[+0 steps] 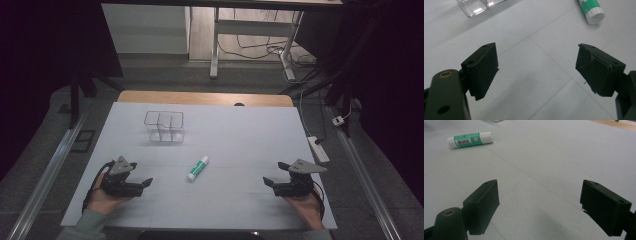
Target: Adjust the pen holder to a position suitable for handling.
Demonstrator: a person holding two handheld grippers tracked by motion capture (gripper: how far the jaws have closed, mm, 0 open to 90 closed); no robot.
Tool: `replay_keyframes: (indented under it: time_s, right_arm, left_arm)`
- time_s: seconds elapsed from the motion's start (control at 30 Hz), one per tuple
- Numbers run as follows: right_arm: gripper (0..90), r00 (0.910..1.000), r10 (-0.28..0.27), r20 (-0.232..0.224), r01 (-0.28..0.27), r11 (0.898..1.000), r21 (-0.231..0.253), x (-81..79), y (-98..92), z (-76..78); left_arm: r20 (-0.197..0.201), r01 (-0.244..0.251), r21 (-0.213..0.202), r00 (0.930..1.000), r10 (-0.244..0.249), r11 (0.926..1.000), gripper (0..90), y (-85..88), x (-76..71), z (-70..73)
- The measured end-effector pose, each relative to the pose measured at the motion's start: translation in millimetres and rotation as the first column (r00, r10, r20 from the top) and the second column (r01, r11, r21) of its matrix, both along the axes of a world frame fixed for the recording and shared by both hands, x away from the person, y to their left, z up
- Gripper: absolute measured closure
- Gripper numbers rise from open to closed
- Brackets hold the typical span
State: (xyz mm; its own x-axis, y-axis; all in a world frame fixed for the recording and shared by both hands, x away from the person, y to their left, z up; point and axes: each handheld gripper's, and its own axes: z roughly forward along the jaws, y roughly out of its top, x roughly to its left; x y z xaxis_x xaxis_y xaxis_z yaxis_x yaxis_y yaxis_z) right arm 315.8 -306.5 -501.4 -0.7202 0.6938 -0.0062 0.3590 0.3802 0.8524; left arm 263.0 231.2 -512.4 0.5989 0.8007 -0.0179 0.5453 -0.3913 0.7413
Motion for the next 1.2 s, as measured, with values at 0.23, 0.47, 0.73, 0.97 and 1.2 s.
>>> replay_keyframes:
  time_s: [0.23,0.47,0.73,0.97,1.2]
  right_arm:
    - [15.7,1.0,-0.001,-0.003,0.001,1.0,0.005,0.6,-0.3,-0.9]
    - [17.0,1.0,0.004,0.002,-0.004,1.0,0.027,6.5,2.6,-1.6]
    - [17.3,0.9999,-0.004,-0.01,0.004,1.0,0.024,3.4,2.4,-0.9]
    - [17.7,0.9999,-0.008,-0.014,0.009,1.0,0.028,1.9,0.4,-1.8]
    - [17.9,0.9999,-0.003,-0.013,0.004,1.0,0.031,0.9,1.0,-2.7]
  left_arm:
    - [0.006,-0.019,-0.007,0.9998,0.019,0.9998,18.1,0.2,2.0,1.2]
    - [0.008,-0.018,0.009,0.9998,0.018,0.9998,18.6,-0.7,4.2,-1.7]
    - [0.012,-0.015,-0.003,0.9998,0.015,0.9999,18.9,1.7,7.8,-1.2]
    - [0.018,-0.031,-0.003,0.9994,0.031,0.9995,20.4,4.9,15.4,2.7]
    - [0.023,-0.031,0.004,0.9992,0.031,0.9995,22.0,4.8,23.1,5.8]
